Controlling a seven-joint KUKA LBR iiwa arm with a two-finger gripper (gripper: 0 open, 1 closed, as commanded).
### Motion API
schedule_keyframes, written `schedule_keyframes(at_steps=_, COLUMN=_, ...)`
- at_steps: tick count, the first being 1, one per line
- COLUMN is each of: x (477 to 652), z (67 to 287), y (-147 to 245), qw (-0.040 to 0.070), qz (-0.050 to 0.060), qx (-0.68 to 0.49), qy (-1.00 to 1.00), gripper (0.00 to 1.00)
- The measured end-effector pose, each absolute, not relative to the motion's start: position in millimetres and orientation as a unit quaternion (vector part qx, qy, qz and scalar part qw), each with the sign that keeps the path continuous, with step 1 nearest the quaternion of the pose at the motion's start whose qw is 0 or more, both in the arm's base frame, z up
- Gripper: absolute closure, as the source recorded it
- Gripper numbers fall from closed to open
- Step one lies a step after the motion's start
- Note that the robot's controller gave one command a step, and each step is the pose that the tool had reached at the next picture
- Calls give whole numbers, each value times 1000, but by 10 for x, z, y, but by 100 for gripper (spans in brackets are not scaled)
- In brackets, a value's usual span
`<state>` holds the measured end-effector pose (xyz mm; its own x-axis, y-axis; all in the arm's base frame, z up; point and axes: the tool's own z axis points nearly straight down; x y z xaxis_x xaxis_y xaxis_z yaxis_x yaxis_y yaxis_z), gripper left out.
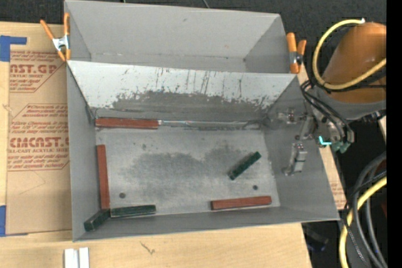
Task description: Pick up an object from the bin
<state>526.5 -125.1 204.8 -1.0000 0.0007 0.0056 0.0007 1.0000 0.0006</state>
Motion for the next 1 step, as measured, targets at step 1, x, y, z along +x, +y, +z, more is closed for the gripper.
schedule_keyframes(at_steps=1, x=5282, z=2084, y=-1247, qw=-1, qz=0, qx=0, qy=-1000, gripper=0)
